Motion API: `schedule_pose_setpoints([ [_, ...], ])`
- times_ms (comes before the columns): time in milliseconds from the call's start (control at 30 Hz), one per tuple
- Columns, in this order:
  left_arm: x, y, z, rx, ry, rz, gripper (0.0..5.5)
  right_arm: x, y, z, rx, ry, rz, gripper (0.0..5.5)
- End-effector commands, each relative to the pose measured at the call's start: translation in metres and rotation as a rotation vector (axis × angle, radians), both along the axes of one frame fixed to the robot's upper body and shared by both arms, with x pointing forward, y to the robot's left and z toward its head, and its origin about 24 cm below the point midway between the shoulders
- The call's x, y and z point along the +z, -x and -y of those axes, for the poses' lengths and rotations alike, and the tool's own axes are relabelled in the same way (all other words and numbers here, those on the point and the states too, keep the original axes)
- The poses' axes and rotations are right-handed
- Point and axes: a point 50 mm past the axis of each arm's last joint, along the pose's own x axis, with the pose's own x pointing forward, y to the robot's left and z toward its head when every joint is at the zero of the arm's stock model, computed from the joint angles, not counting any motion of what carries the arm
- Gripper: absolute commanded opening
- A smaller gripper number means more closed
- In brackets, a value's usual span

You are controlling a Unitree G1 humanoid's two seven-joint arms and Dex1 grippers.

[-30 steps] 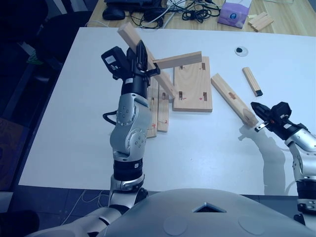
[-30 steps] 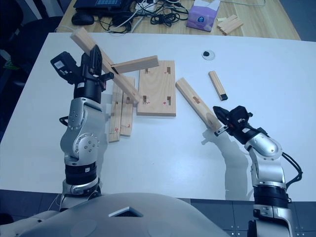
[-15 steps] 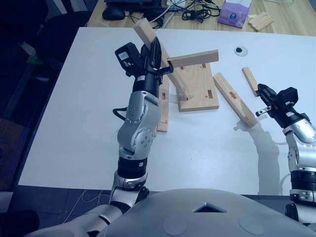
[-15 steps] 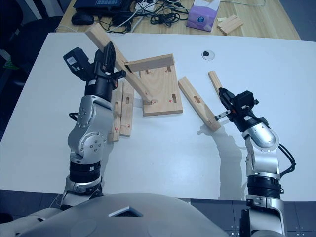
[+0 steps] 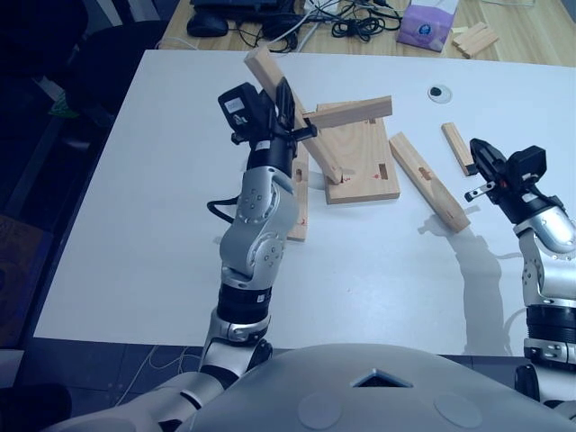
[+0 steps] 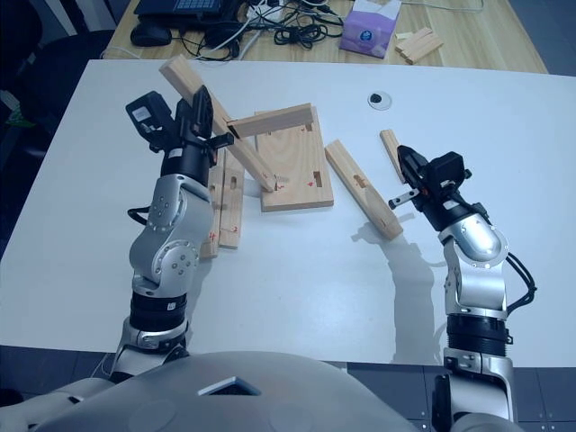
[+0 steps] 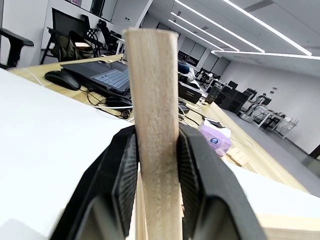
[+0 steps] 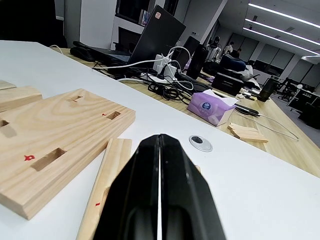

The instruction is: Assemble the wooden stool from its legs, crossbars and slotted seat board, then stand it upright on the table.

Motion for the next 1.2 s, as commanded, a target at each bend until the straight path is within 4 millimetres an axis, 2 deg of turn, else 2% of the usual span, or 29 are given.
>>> schedule_pose_setpoints([
  [33,-0.008,-0.001,0.005,0.024,-0.079,-0.074,1.02,-0.001,-0.001,-0.002,0.001,0.003,0.003,0.00],
  [400,-0.013,-0.016,-0.021,0.150,-0.229,-0.066,1.02,-0.006,0.001,0.004,-0.022,0.019,-0.012,0.00],
  [567,-0.025,-0.002,0.005,0.017,-0.372,0.043,1.02,-0.006,0.000,0.006,-0.013,0.034,-0.020,0.00],
  [667,-0.033,0.005,0.015,-0.023,-0.330,0.077,1.02,-0.006,0.000,0.007,-0.010,0.042,-0.022,0.00],
  [767,-0.046,0.015,0.016,-0.021,-0.330,0.172,1.02,-0.006,0.000,0.008,-0.004,0.042,-0.024,0.00],
  [900,-0.079,0.019,0.012,-0.052,-0.384,0.066,1.02,-0.004,-0.003,0.009,0.000,0.048,-0.014,0.00],
  [1000,-0.095,0.018,0.021,-0.178,-0.367,-0.078,1.02,-0.001,-0.007,0.010,-0.032,-0.007,-0.013,0.00],
  [1100,-0.093,0.014,0.017,-0.210,-0.537,-0.096,1.02,-0.001,-0.007,0.013,-0.055,-0.032,-0.019,0.00],
  [1200,-0.095,0.010,0.007,-0.156,-0.408,-0.187,1.02,-0.002,-0.006,0.011,-0.056,-0.048,-0.029,0.00],
])
